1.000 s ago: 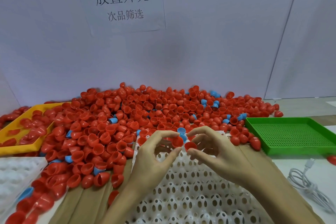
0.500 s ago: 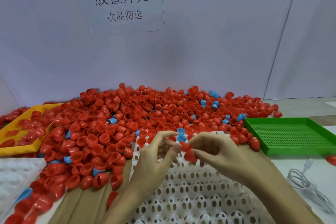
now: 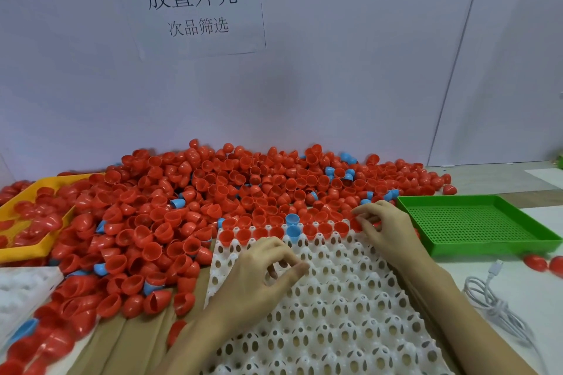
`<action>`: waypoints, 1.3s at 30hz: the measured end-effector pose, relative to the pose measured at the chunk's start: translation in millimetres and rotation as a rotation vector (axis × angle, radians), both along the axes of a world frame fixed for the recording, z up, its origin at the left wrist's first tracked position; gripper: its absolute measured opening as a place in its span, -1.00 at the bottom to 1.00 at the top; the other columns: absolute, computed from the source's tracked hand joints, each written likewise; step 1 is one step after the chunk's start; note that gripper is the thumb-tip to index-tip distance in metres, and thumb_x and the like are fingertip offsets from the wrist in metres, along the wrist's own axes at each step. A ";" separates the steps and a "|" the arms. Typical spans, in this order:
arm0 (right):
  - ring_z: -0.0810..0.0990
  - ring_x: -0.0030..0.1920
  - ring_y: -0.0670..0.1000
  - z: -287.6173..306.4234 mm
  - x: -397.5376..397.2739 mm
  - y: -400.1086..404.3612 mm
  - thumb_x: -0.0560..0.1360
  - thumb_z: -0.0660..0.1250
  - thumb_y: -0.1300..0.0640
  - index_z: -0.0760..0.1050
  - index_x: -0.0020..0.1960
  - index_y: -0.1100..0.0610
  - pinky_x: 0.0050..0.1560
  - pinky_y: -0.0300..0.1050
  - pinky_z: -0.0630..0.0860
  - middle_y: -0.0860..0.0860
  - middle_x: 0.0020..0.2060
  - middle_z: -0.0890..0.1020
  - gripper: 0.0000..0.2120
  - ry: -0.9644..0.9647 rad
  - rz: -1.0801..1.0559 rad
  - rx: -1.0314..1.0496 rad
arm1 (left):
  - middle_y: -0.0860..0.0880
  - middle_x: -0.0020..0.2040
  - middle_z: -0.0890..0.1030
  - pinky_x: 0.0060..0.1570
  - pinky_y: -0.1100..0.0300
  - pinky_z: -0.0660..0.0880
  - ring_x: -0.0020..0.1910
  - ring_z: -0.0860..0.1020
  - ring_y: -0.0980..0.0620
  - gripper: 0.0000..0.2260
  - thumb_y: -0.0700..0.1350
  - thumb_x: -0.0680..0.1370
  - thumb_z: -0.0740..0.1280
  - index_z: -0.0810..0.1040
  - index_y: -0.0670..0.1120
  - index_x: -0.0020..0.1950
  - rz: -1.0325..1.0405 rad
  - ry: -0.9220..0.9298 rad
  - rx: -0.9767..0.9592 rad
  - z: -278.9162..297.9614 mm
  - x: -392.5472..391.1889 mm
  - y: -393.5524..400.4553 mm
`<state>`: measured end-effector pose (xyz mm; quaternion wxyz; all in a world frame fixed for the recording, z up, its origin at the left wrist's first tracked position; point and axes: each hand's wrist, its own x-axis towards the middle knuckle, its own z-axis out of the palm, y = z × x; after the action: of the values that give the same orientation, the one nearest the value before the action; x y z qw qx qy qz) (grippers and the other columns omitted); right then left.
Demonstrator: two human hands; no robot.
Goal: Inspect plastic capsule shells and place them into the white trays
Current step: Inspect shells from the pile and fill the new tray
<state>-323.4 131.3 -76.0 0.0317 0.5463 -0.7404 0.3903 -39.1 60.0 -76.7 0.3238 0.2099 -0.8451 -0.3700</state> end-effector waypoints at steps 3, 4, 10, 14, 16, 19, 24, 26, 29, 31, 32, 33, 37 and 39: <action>0.58 -0.05 -0.19 -3.1 -2.3 -0.7 0.60 0.43 0.28 0.72 0.12 0.03 -0.04 -0.48 0.49 -0.11 -0.03 0.60 -0.80 -0.026 -0.001 -0.002 | 0.16 -0.03 0.61 0.05 0.32 0.50 0.08 0.57 0.05 -0.69 0.31 0.60 0.32 0.67 0.12 -0.09 0.002 -0.012 -0.007 0.4 0.4 -0.2; 0.59 -0.05 -0.18 -4.0 -3.2 0.1 0.60 0.44 0.27 0.72 0.11 0.01 -0.05 -0.47 0.48 -0.11 -0.04 0.60 -0.80 -0.040 -0.002 -0.009 | 0.16 -0.04 0.61 0.06 0.32 0.50 0.09 0.57 0.05 -0.69 0.31 0.60 0.32 0.68 0.12 -0.09 0.001 -0.014 -0.013 0.4 0.3 0.1; 0.59 -0.09 -0.16 -3.9 -3.1 1.3 0.55 0.52 0.20 0.72 0.07 -0.03 -0.09 -0.45 0.50 -0.12 -0.06 0.60 -0.83 -0.066 -0.005 0.036 | 0.17 -0.04 0.61 0.09 0.36 0.47 0.10 0.56 0.08 -0.64 0.33 0.62 0.28 0.68 0.10 -0.11 0.001 -0.046 -0.033 0.2 1.1 -0.5; 0.59 -0.06 -0.14 1.0 -0.5 0.9 0.58 0.47 0.22 0.70 0.11 0.01 -0.04 -0.30 0.55 -0.06 -0.04 0.61 -0.84 -0.076 -0.016 -0.011 | 0.17 -0.05 0.60 0.07 0.35 0.47 0.08 0.55 0.10 -0.61 0.34 0.63 0.27 0.68 0.09 -0.12 0.005 -0.058 -0.042 0.0 1.6 -0.7; 0.58 -0.05 -0.14 6.3 2.0 -3.4 0.59 0.45 0.23 0.69 0.10 0.02 -0.05 -0.30 0.53 -0.06 -0.02 0.60 -0.84 -0.057 -0.011 -0.011 | 0.16 -0.07 0.58 0.05 0.35 0.47 0.05 0.55 0.10 -0.61 0.32 0.63 0.27 0.68 0.08 -0.13 0.006 -0.064 -0.044 -0.3 1.7 -1.4; 0.54 -0.09 -0.18 16.0 5.1 -16.5 0.62 0.42 0.22 0.68 0.11 0.05 -0.10 -0.38 0.42 -0.08 -0.02 0.56 -0.87 0.045 -0.026 0.017 | 0.18 -0.06 0.57 0.11 0.30 0.46 0.08 0.54 0.10 -0.61 0.31 0.64 0.27 0.68 0.07 -0.13 0.009 -0.079 -0.053 -0.9 1.6 -2.3; 0.51 -0.09 -0.14 32.8 10.9 -60.8 0.64 0.36 0.20 0.65 0.17 0.09 -0.01 -0.26 0.47 -0.05 -0.02 0.53 -0.85 0.186 0.005 0.097 | 0.19 -0.03 0.57 0.12 0.28 0.46 0.08 0.54 0.11 -0.59 0.32 0.64 0.24 0.68 0.06 -0.13 0.009 -0.090 -0.059 -0.4 1.3 -0.8; 0.55 -0.04 -0.07 37.1 13.2 -84.0 0.66 0.33 0.17 0.61 0.24 0.09 0.06 -0.12 0.57 -0.01 0.04 0.54 -0.82 0.226 0.020 0.147 | 0.18 -0.05 0.57 0.10 0.31 0.44 0.08 0.53 0.12 -0.56 0.34 0.64 0.22 0.68 0.06 -0.13 0.005 -0.092 -0.063 0.1 1.2 -0.6; 0.59 0.10 0.04 40.7 17.6 -118.6 0.67 0.34 0.11 0.52 0.42 0.08 0.20 -0.02 0.58 0.07 0.21 0.56 -0.67 0.261 0.051 0.214 | 0.18 -0.06 0.57 0.09 0.33 0.39 0.09 0.53 0.13 -0.54 0.34 0.65 0.21 0.68 0.04 -0.12 0.003 -0.098 -0.068 0.3 1.1 -2.3; 0.58 0.11 0.03 41.5 18.9 -138.5 0.65 0.38 0.04 0.47 0.50 0.02 0.23 -0.03 0.57 0.05 0.24 0.53 -0.57 0.285 0.093 0.286 | 0.20 -0.05 0.57 0.10 0.33 0.38 0.09 0.52 0.14 -0.55 0.33 0.66 0.21 0.68 0.04 -0.12 0.006 -0.102 -0.072 -0.6 0.8 -4.0; 0.56 0.09 0.01 41.0 19.2 -146.7 0.63 0.41 0.00 0.46 0.52 -0.03 0.24 -0.03 0.57 0.03 0.23 0.51 -0.53 0.293 0.118 0.331 | 0.21 -0.05 0.57 0.10 0.33 0.38 0.09 0.52 0.15 -0.55 0.33 0.66 0.21 0.68 0.05 -0.12 0.008 -0.104 -0.072 -1.1 0.6 -4.8; 0.54 0.10 0.00 39.7 19.8 -153.7 0.61 0.44 -0.03 0.45 0.53 -0.05 0.27 -0.02 0.56 0.01 0.21 0.48 -0.49 0.296 0.134 0.374 | 0.22 -0.04 0.56 0.11 0.33 0.38 0.09 0.51 0.15 -0.54 0.34 0.66 0.20 0.68 0.05 -0.11 0.009 -0.106 -0.069 -1.4 0.5 -5.5; 0.48 0.23 0.10 29.8 22.5 -171.8 0.54 0.53 0.02 0.53 0.45 -0.05 0.35 0.03 0.52 0.06 0.20 0.41 -0.50 0.351 0.100 0.428 | 0.21 -0.05 0.55 0.13 0.33 0.39 0.10 0.51 0.11 -0.52 0.37 0.65 0.17 0.67 0.06 -0.12 0.005 -0.106 -0.073 -2.6 -0.1 -7.0; 0.53 0.20 0.11 26.2 23.9 -173.0 0.54 0.54 0.07 0.55 0.43 0.00 0.31 0.00 0.54 0.07 0.20 0.42 -0.53 0.328 0.088 0.392 | 0.23 -0.06 0.55 0.12 0.35 0.38 0.10 0.51 0.12 -0.53 0.36 0.66 0.17 0.67 0.07 -0.12 0.004 -0.110 -0.074 -2.8 0.2 -7.3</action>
<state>-299.5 -41.7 -49.8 0.0279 0.6296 -0.7625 0.1465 -39.0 52.8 -79.6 0.2850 0.2194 -0.8744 -0.3257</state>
